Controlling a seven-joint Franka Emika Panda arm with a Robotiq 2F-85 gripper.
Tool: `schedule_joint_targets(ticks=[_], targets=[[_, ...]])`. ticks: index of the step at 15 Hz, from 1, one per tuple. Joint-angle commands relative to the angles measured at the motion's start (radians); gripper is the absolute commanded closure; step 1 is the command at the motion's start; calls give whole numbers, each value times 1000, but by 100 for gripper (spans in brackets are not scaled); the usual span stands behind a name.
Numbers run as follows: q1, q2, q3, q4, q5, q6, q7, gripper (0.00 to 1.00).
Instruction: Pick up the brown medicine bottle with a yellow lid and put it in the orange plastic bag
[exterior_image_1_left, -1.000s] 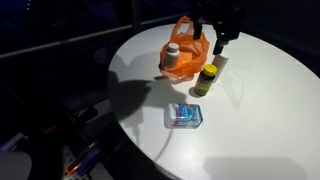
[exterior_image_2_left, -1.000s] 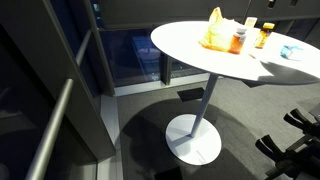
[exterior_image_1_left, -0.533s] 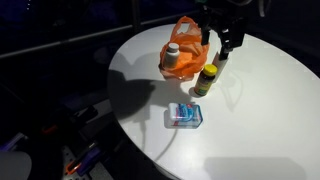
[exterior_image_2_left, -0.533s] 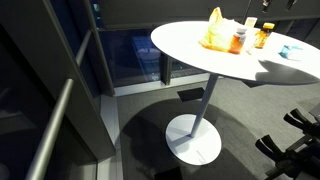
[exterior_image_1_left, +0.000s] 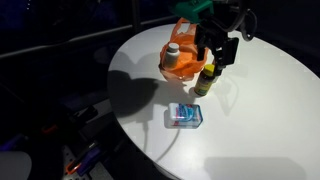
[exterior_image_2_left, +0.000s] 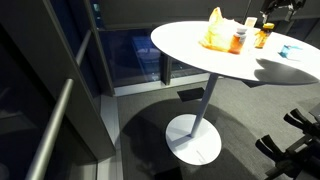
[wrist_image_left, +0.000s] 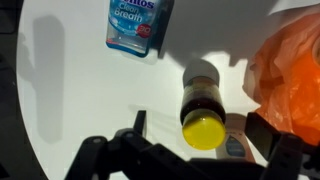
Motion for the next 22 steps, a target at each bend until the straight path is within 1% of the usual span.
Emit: schedule_joint_targets(ticks=[1,10,11,12,17,18,19,20,22], targets=[[18,-1,-22,-18,-46,17,51,0],[19,40,-21,-41,-22,163,57,0],[22,43,-23,-42,-25,171,60,25],[23,44,-24,-42,-25,177,61,27],[32,24,-37,-28,-31,148,69,68],[31,10,-38,-14,-27,132,66,73],[33,-3,-39,-2,-27,117,69,73],[36,-13,-40,13,-29,101,71,80],[40,-40,-37,41,-33,66,79,80]])
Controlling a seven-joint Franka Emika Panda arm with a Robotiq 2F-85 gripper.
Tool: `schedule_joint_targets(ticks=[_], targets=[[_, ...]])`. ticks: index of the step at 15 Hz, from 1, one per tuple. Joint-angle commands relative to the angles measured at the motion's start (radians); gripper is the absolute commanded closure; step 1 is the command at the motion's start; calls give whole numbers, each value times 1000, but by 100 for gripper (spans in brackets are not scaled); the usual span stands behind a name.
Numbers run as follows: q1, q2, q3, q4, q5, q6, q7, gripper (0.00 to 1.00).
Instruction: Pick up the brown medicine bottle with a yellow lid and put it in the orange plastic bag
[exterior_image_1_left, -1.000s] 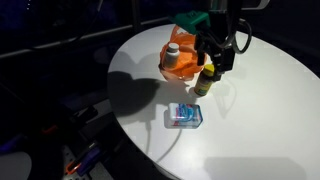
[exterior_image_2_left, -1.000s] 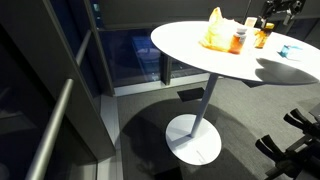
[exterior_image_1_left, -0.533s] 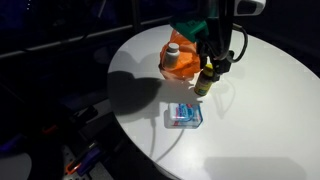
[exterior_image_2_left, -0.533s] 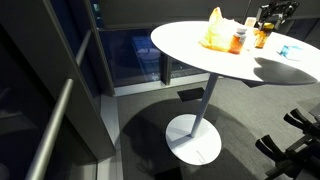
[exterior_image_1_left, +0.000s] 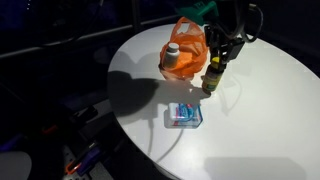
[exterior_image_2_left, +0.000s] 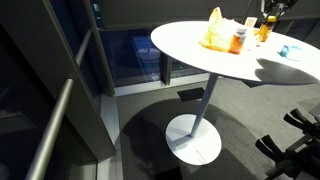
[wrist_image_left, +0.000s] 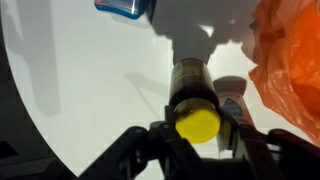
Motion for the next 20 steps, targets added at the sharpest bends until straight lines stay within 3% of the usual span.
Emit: schedule_joint_targets(ticks=[1,10,20], targets=[[24,-63,-5,51,-17,-86,37,80],[54,-190,67,54,56,-106,25,80],[103,-174,143,-24,122,-66,57,80]])
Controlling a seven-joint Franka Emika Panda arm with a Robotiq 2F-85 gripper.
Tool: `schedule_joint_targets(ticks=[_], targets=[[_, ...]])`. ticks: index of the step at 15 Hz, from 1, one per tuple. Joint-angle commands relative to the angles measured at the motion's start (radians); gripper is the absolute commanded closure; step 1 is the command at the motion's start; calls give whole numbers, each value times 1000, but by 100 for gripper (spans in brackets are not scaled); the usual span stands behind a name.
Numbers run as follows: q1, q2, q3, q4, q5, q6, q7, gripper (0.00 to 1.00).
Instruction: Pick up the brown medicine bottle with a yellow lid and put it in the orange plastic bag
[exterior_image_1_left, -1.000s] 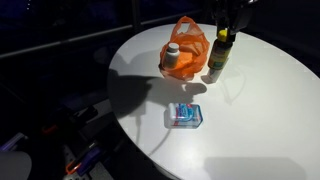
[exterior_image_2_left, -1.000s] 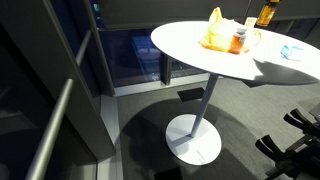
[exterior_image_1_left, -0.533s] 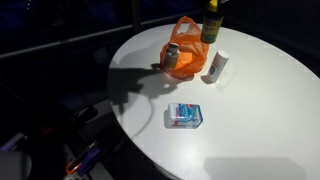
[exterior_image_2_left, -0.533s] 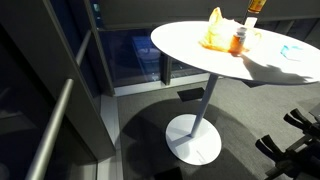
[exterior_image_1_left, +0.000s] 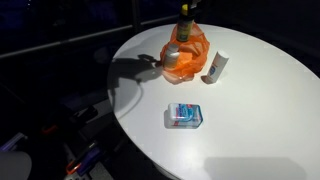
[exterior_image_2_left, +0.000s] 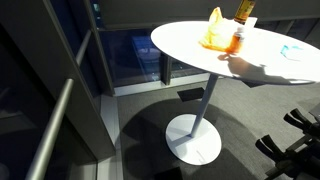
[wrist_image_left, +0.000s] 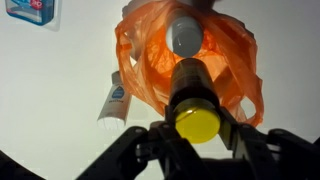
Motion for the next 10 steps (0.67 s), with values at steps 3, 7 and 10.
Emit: schedule_joint_targets(ticks=[3,7,10], targets=[[18,22,14,-43,-3,66,64,80],[22,44,8,-30,-18,127,101,80],[22,55,3,-19,-17,157,122,80]])
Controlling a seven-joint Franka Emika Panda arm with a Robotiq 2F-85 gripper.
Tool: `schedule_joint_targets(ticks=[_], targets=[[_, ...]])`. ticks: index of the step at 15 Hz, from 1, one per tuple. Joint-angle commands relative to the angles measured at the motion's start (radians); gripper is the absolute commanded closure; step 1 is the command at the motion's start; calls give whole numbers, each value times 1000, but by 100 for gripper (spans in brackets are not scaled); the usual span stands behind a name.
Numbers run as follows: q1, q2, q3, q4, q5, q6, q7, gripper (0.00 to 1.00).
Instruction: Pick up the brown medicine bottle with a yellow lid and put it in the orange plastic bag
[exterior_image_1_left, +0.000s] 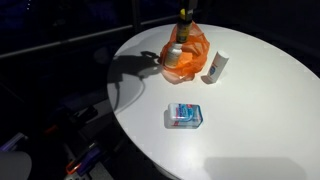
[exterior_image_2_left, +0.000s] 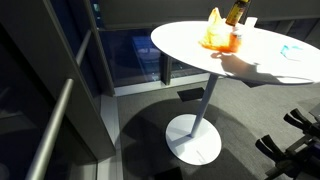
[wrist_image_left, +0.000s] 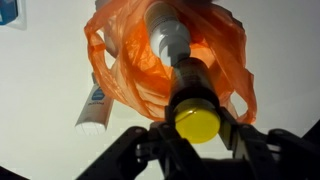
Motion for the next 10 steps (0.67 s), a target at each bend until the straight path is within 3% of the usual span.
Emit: schedule_joint_targets(ticks=[1,10], targets=[[7,22,-11,15,-17,31,48,80],[26,85,-25,23,-57,40,98,80]])
